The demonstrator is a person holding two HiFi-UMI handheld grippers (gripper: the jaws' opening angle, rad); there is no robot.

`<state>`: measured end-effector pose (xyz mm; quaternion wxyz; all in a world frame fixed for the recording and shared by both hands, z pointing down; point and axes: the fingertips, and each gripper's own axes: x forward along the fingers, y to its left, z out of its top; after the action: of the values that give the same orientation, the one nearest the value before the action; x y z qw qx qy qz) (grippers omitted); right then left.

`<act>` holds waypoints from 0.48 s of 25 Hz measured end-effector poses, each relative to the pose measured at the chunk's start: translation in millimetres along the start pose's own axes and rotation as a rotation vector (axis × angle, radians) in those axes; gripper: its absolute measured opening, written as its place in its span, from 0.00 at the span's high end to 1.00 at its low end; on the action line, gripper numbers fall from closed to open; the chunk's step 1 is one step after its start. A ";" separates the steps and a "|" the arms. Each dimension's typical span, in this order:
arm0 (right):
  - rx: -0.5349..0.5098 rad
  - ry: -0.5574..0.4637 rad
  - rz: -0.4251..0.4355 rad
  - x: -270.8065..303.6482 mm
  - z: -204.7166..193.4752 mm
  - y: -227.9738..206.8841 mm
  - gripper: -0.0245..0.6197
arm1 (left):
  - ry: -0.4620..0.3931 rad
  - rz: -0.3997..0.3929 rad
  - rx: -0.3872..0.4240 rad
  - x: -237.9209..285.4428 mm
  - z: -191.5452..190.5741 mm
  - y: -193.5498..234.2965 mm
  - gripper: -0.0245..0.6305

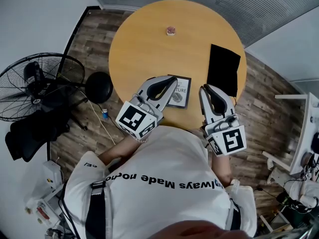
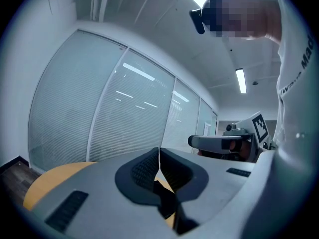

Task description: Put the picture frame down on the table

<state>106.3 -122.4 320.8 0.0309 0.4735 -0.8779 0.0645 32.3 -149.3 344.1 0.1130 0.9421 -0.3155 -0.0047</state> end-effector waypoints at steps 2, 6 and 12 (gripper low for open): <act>-0.002 -0.003 0.001 -1.2 1.8 0.5 0.88 | 0.000 -0.002 0.010 -0.1 1.9 -2.3 0.92; -0.005 -0.005 0.005 -2.6 4.4 1.9 0.88 | -0.006 -0.006 0.019 -0.9 6.1 -5.1 0.92; -0.002 -0.006 0.007 -0.8 7.0 1.7 0.88 | 0.000 -0.005 0.014 -1.1 6.9 -3.1 0.92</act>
<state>105.3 -121.8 313.7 0.0285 0.4707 -0.8796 0.0621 32.7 -147.7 336.7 0.1066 0.9437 -0.3132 -0.0029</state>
